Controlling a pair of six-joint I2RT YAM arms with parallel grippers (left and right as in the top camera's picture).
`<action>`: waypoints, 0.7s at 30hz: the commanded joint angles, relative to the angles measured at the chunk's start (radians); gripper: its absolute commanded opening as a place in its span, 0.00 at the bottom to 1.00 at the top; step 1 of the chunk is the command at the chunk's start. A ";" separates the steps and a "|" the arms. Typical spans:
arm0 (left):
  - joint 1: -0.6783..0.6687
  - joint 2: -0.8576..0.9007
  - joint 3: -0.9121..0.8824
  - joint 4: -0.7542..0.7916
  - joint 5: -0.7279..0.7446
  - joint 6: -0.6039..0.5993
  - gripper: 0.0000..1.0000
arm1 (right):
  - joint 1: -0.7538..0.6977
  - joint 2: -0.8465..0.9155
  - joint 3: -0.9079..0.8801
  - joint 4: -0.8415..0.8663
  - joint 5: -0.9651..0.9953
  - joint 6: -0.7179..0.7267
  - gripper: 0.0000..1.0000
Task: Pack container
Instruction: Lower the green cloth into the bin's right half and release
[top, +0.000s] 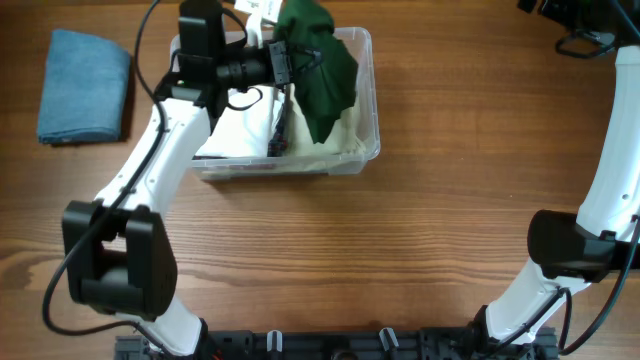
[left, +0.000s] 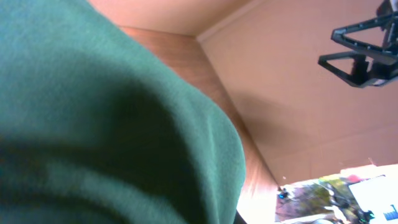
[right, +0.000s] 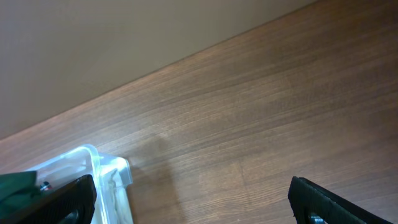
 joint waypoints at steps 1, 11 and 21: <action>-0.006 0.018 0.018 0.062 0.123 -0.050 0.04 | 0.002 0.003 -0.002 0.001 0.011 0.014 1.00; -0.005 0.087 0.017 -0.225 0.193 0.269 0.04 | 0.002 0.003 -0.002 0.001 0.011 0.014 1.00; -0.005 0.195 0.019 0.067 0.436 0.165 0.04 | 0.002 0.003 -0.002 0.001 0.011 0.014 1.00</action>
